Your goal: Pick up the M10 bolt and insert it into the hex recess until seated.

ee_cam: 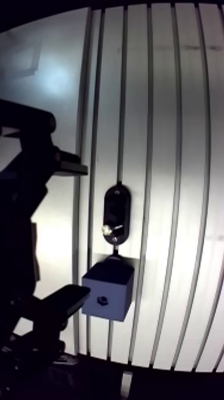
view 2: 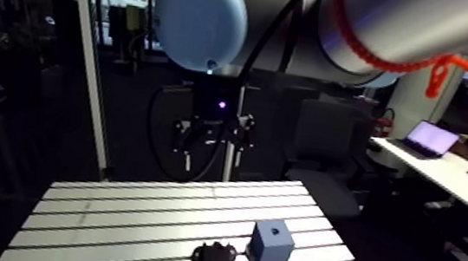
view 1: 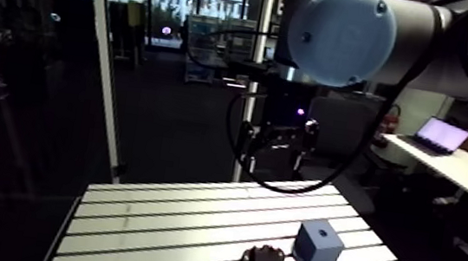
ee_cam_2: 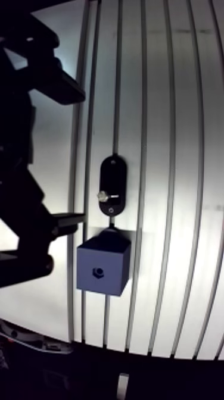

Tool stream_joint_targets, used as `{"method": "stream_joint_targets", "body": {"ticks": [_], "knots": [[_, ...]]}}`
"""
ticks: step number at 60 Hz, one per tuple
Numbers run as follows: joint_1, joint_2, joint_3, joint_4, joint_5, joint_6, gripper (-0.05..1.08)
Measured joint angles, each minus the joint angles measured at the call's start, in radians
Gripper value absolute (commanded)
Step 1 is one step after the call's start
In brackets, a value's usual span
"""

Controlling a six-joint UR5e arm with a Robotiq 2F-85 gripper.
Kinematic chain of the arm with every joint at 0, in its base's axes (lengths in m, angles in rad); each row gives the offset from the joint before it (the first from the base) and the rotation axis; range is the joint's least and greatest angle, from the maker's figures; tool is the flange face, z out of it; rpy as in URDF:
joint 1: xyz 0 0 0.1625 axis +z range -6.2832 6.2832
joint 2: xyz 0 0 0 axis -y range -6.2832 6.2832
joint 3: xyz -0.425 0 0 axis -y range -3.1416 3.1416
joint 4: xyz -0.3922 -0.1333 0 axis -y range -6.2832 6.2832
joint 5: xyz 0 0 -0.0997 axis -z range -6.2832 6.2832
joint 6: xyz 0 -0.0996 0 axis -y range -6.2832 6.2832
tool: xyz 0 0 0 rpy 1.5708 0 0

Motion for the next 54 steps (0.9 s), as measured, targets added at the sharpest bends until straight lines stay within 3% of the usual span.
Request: {"method": "stream_joint_targets", "body": {"ticks": [54], "knots": [[-0.066,0.089,0.163,-0.209,0.028,0.057,0.01]]}}
